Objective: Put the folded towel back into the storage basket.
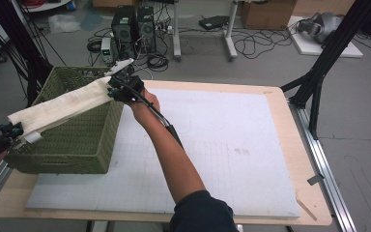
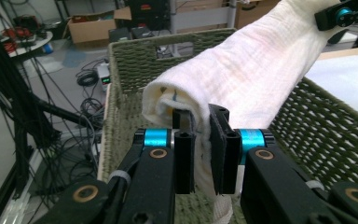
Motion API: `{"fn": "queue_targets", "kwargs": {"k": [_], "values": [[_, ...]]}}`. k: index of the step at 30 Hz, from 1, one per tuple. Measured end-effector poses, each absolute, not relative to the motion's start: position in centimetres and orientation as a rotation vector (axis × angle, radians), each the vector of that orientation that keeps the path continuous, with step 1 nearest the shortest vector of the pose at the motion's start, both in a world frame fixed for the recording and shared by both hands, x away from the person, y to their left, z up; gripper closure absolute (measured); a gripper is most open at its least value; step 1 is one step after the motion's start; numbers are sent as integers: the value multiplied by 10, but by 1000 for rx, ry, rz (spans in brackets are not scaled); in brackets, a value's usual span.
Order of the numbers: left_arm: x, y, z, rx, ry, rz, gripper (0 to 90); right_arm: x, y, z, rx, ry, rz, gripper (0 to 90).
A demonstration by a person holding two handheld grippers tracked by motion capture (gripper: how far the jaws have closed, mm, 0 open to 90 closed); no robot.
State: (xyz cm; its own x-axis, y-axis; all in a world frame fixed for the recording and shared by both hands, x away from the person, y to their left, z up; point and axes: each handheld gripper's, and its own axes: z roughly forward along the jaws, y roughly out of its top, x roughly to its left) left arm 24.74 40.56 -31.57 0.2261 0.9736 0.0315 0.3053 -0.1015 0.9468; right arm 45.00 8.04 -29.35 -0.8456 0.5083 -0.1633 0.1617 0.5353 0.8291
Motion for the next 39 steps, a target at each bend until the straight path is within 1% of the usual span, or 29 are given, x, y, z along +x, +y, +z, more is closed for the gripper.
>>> {"fn": "queue_targets", "kwargs": {"k": [3, 5, 6, 7, 8, 9, 10, 11, 15, 20, 23, 24, 27, 31, 34, 36, 39], "values": [[251, 409, -317, 1591, 1254, 918, 810, 456, 92, -294, 554, 2384, 1223, 775], [253, 410, -320, 1580, 1270, 913, 786, 459, 100, -296, 547, 2378, 1229, 758], [254, 410, -321, 1570, 1276, 926, 716, 459, 102, -297, 543, 2368, 1227, 693], [254, 410, -323, 1564, 1282, 935, 597, 461, 105, -300, 538, 2350, 1224, 577], [254, 410, -324, 1553, 1287, 943, 504, 463, 108, -304, 555, 2343, 1223, 494], [252, 409, -324, 1544, 1286, 961, 472, 464, 110, -308, 572, 2342, 1208, 478], [251, 408, -323, 1536, 1284, 970, 439, 465, 111, -313, 574, 2351, 1184, 437], [249, 408, -322, 1524, 1280, 972, 415, 465, 111, -315, 580, 2351, 1176, 426], [242, 404, -316, 1506, 1245, 975, 409, 463, 104, -311, 585, 2354, 1196, 412], [239, 395, -314, 1508, 1211, 959, 402, 457, 84, -298, 568, 2327, 1230, 391], [239, 388, -315, 1489, 1191, 914, 389, 451, 65, -293, 568, 2335, 1237, 362], [240, 383, -315, 1484, 1178, 873, 383, 450, 59, -292, 568, 2336, 1233, 352], [244, 369, -317, 1492, 1128, 747, 390, 445, 31, -286, 561, 2332, 1240, 307], [250, 343, -318, 1490, 1070, 681, 344, 438, -8, -281, 594, 2327, 1244, 243], [255, 322, -319, 1504, 1034, 656, 310, 429, -40, -280, 604, 2304, 1239, 225], [261, 306, -321, 1514, 993, 614, 294, 423, -62, -280, 646, 2297, 1239, 204], [266, 287, -323, 1520, 946, 577, 274, 410, -97, -286, 707, 2265, 1258, 176]]}}
